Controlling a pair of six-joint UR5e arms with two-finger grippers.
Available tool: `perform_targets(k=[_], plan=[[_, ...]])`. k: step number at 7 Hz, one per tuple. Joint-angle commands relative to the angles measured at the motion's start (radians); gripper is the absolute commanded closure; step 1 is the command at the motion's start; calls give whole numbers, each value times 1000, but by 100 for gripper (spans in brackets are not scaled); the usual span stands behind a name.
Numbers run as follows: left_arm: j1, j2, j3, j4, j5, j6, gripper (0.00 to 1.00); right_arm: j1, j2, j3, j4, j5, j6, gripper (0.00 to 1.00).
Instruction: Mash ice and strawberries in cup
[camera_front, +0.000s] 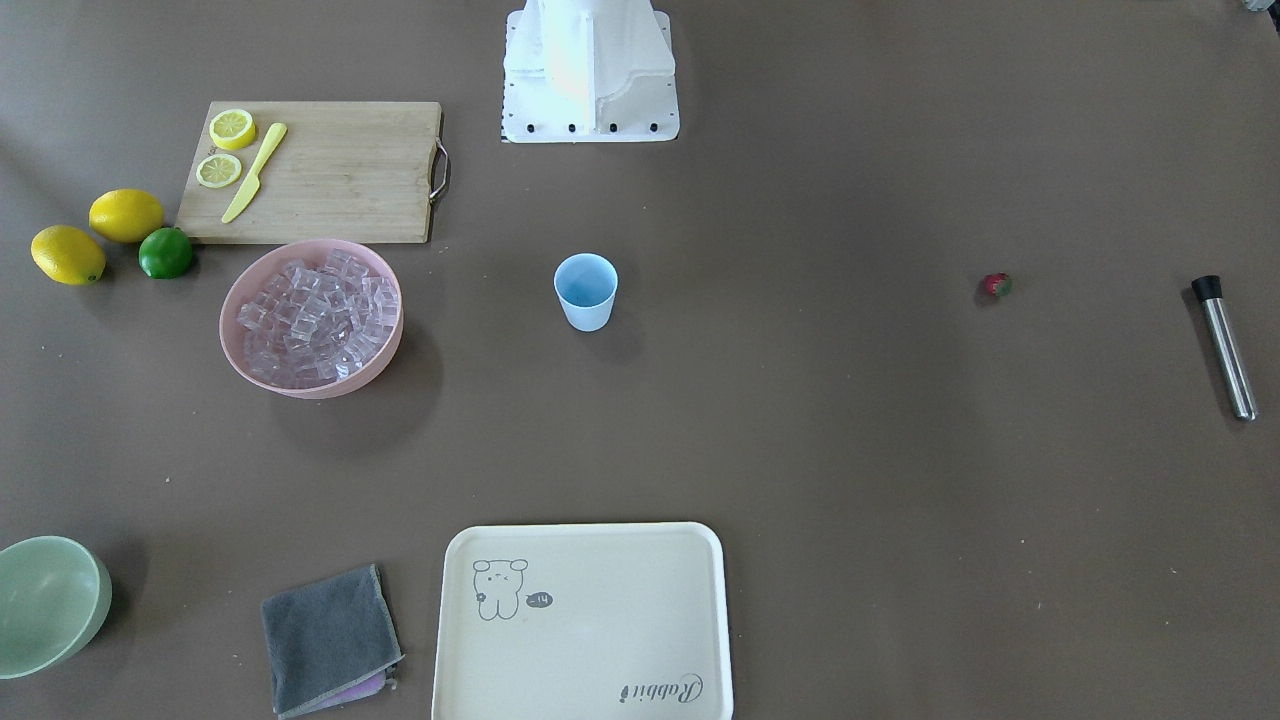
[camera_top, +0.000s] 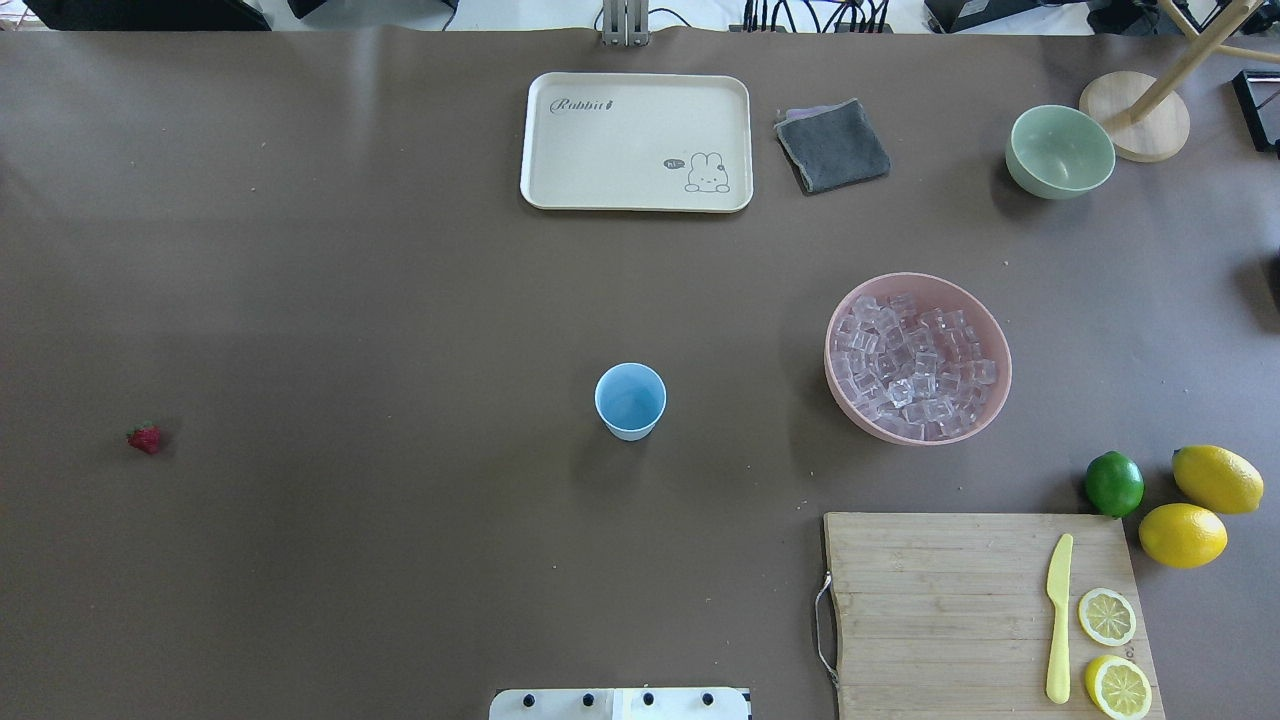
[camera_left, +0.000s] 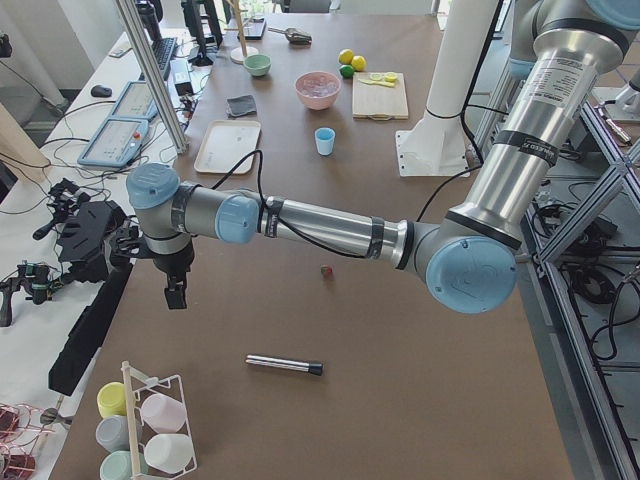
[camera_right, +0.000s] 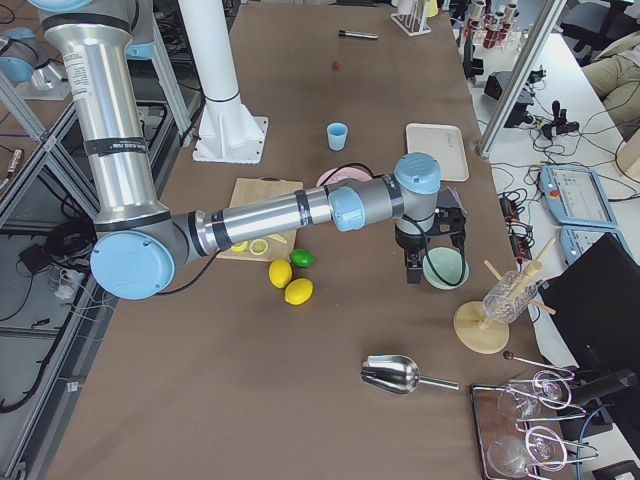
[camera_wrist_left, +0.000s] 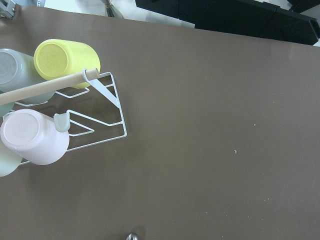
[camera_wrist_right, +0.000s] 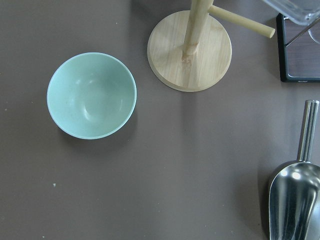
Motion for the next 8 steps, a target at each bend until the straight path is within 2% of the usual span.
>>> perform_targets(k=[1, 8], plan=[[4, -1, 3, -3, -2, 0, 2, 0, 3, -1, 1, -2, 0, 0], [13, -9, -6, -11, -2, -2, 2, 8, 2, 1, 1, -16, 5, 0]])
